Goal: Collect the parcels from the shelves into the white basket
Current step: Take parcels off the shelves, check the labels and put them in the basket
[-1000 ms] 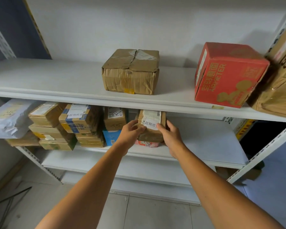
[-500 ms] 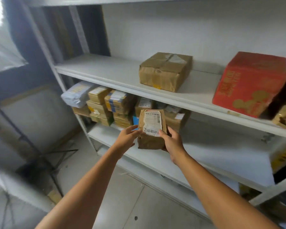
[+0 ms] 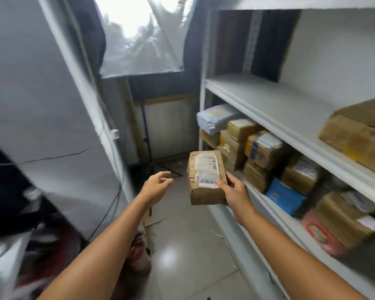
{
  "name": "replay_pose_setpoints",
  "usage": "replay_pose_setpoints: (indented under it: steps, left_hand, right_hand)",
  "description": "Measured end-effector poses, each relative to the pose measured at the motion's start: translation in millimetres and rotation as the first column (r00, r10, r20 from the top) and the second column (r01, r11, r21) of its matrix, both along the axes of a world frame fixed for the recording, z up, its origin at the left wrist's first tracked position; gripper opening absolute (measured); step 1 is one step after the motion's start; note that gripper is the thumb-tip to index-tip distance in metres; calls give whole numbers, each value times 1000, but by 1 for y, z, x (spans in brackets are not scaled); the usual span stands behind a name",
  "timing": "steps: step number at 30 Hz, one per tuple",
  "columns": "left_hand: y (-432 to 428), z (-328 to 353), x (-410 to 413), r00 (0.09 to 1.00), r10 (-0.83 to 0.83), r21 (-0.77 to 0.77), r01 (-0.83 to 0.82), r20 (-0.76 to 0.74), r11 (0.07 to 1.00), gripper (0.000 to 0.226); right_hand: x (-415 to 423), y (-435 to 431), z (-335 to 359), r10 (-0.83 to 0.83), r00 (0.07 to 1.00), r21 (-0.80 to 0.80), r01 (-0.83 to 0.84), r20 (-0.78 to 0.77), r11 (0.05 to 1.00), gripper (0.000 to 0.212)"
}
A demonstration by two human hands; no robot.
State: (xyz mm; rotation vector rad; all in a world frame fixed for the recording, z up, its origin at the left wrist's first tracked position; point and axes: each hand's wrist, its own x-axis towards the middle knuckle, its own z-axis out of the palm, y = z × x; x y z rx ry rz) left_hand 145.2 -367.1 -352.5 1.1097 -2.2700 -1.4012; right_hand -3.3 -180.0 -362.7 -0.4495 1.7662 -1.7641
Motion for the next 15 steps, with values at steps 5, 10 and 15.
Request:
replay_pose_setpoints:
  steps: [5,10,15]
  left_hand:
    - [-18,-9,71,972,204,-29,-202,119,979,37]
    - [20,-8,145,855,454,-152,-428,250,891,39]
    - [102,-12,223,685,658,-204,-628,314,751,39]
  right_hand:
    - [22,-48,-1,242,968,-11,-241,65,970,47]
    - [55,-70,-4,507,859,-81,-501,77,861,45]
    - [109,-64,-7,755,647,-92,-750,102,655,39]
